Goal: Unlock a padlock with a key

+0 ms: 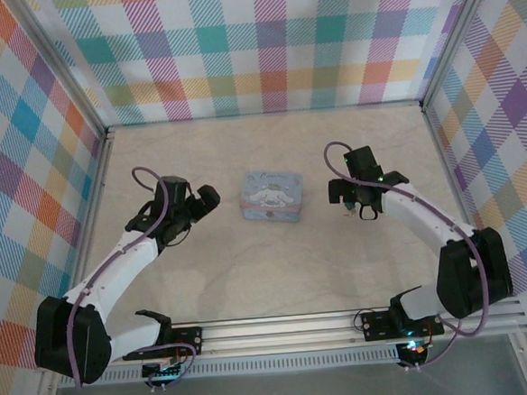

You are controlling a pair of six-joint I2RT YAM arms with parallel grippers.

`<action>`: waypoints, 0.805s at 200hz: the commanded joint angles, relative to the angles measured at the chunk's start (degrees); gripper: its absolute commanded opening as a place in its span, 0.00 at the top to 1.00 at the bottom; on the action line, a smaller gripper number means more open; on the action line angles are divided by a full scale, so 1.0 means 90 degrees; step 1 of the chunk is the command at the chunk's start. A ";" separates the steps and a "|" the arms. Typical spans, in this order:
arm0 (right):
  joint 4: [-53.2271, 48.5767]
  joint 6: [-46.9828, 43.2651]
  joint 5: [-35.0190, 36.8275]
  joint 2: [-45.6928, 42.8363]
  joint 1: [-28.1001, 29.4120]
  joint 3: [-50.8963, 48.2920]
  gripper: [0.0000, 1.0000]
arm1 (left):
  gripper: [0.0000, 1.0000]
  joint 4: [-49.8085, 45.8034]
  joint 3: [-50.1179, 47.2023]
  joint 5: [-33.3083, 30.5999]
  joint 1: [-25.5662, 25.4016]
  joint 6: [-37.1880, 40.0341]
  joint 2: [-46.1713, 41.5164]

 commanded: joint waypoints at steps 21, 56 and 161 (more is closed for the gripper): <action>0.1962 0.0279 0.1048 -0.0699 -0.0312 -0.0928 0.00 | 0.00 0.0541 -0.0226 -0.2492 0.0080 0.1854 -0.0491; 0.3774 -0.0517 0.1951 -0.0863 -0.0392 -0.1977 0.00 | 0.00 0.1886 -0.1033 -0.3482 0.0426 0.2903 -0.0518; 0.9067 -0.1473 0.0822 0.0471 -0.1279 -0.4044 0.00 | 0.00 0.7008 -0.2578 -0.2561 0.1295 0.3993 0.1933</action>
